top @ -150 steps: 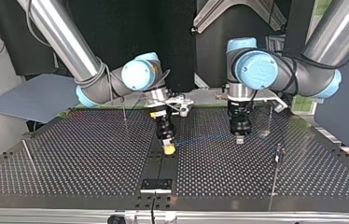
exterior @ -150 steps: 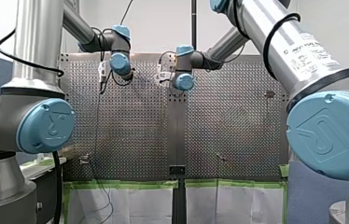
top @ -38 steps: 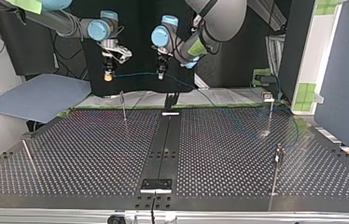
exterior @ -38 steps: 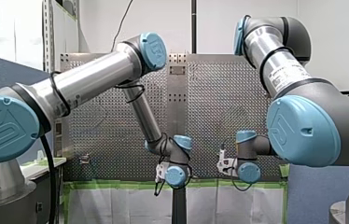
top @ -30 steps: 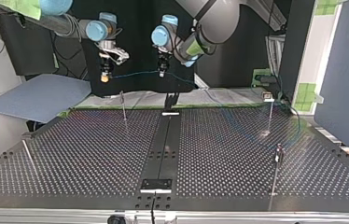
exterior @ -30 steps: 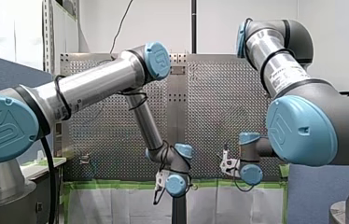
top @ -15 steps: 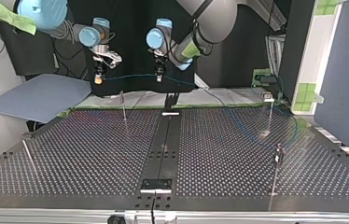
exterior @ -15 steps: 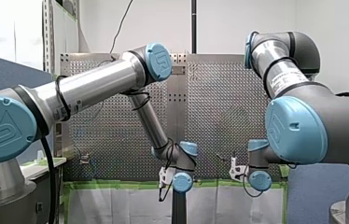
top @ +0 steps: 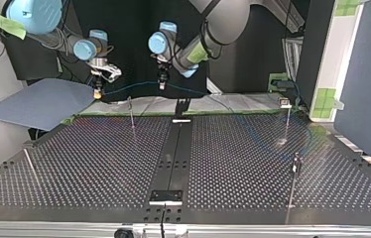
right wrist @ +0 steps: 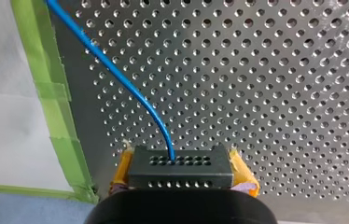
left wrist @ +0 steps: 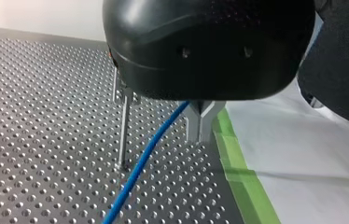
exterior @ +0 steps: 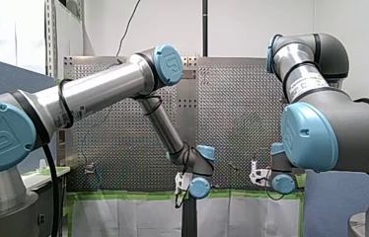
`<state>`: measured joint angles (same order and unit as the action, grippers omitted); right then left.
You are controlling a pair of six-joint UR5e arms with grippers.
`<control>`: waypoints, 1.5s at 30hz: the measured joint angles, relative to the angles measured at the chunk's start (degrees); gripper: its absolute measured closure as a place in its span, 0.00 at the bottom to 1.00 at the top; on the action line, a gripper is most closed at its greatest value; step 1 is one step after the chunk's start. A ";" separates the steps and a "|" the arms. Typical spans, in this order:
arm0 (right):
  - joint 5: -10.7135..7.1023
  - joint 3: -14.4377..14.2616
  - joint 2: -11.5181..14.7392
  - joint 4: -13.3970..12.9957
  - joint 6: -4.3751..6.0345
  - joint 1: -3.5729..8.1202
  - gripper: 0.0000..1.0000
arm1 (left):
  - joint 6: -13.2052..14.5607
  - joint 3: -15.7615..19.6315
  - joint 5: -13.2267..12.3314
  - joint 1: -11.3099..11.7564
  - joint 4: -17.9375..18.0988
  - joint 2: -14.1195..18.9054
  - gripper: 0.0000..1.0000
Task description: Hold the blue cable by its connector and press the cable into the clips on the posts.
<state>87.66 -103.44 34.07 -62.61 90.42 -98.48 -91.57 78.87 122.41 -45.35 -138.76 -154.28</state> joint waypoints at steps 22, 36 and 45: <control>0.30 3.44 -0.08 2.86 2.41 3.36 1.00 | -2.06 -7.50 -4.34 0.52 -6.69 -0.13 1.00; 0.64 4.69 -0.16 2.81 3.51 4.75 1.00 | -4.56 -11.30 -7.53 1.81 -8.96 -1.92 1.00; 0.84 5.28 -0.17 2.70 3.68 5.09 1.00 | -5.38 -12.57 -9.78 2.69 -9.07 -2.02 1.00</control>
<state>88.50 -98.17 33.90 -59.90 94.10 -93.39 -96.95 66.30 112.63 -42.66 -147.84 -156.30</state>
